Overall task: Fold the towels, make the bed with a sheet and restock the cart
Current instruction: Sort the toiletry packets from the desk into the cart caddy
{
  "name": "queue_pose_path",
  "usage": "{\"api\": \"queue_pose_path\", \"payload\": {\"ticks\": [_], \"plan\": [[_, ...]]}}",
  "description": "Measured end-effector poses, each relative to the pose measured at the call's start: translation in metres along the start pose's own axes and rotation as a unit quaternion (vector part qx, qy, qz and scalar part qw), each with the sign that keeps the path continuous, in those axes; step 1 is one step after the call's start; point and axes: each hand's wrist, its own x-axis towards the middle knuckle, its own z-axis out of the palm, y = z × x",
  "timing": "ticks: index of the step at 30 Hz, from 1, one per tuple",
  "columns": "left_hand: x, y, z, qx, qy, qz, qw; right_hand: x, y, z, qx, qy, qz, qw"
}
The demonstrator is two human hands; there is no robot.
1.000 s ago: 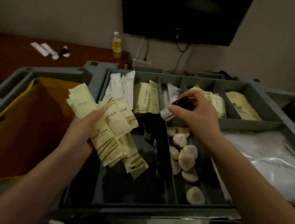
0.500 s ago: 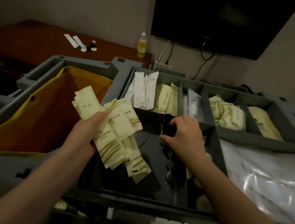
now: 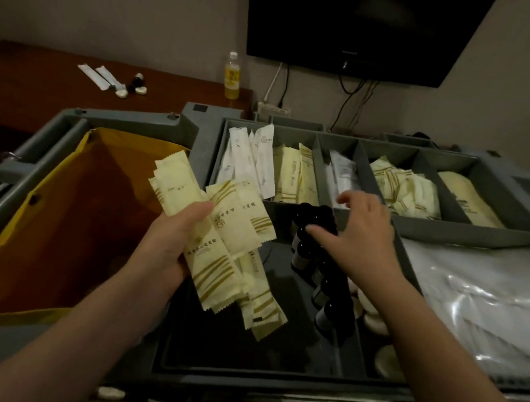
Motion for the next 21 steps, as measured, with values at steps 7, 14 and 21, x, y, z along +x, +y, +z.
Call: {"api": "queue_pose_path", "payload": {"ticks": [7,14,21], "plan": [[-0.001,-0.001,0.015,-0.013,-0.064,0.001,0.998,-0.017,-0.051,-0.005,0.238,-0.096,-0.033,0.966],[-0.002,-0.006,0.023,0.009,-0.102,0.045,0.994,-0.015,-0.058,0.009,0.286,-0.081,-0.016,0.955],[0.002,-0.004,0.054,-0.031,-0.117,0.045,0.992,0.007,-0.035,-0.006,0.479,-0.081,0.1,0.868]]}}
